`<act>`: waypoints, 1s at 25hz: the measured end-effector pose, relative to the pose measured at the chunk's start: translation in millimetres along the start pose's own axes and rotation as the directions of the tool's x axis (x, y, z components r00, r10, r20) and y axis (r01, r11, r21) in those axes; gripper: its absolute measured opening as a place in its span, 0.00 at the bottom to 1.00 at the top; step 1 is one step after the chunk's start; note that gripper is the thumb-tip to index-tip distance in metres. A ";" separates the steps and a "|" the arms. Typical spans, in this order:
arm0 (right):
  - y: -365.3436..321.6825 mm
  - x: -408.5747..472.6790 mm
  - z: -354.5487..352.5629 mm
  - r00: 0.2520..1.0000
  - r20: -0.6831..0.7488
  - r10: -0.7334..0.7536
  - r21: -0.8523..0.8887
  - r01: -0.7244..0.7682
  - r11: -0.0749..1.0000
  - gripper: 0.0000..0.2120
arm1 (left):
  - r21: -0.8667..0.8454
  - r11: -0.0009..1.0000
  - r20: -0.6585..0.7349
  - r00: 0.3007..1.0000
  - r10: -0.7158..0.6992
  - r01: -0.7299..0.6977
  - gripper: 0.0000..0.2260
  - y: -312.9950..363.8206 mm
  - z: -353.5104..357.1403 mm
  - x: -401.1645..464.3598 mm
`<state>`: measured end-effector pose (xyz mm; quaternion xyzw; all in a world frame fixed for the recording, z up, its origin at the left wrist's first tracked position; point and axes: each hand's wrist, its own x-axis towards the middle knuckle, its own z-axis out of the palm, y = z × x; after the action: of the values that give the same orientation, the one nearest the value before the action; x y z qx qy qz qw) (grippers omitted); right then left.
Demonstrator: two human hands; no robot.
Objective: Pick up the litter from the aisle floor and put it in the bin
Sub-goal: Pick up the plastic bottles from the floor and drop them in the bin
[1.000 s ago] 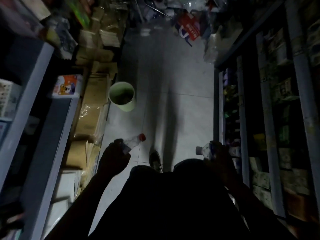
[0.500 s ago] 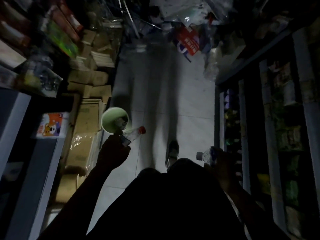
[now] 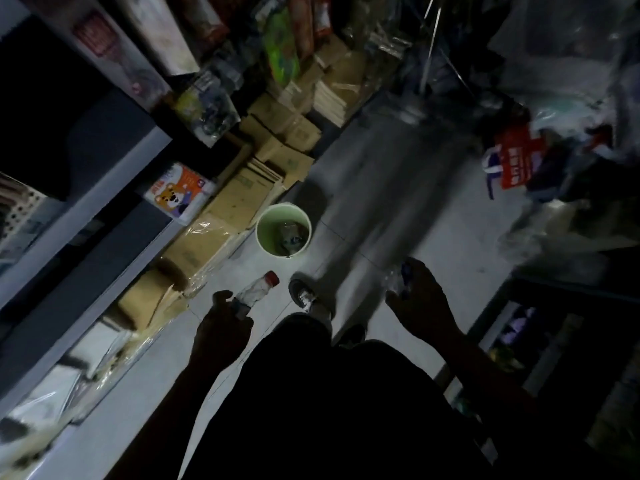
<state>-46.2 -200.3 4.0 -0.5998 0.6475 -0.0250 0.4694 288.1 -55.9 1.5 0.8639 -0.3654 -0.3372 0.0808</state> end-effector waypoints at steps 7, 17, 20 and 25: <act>-78.0 119.2 54.1 0.972 0.156 0.174 -0.035 -0.171 0.985 0.22 | -0.231 0.926 0.187 0.948 -0.258 0.298 0.06 7.9 -4.3 113.3; -73.5 329.4 220.3 0.826 0.348 0.444 0.182 -0.524 0.832 0.21 | -0.209 0.830 0.120 0.856 -0.502 0.516 0.27 -11.6 95.5 310.0; -55.5 393.3 263.1 0.785 0.390 0.481 0.092 -0.553 0.828 0.36 | -0.192 0.829 0.209 0.847 -0.488 0.525 0.37 -22.9 141.4 375.6; -24.7 406.3 261.8 0.826 0.358 0.435 -0.291 -0.343 0.893 0.34 | -0.209 0.784 0.192 0.811 -0.553 0.584 0.23 -23.7 168.4 391.9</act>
<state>204.5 -393.4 -362.3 -0.4928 0.6410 0.2692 0.5233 391.9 -289.7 -340.7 0.8936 -0.0451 -0.4419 0.0648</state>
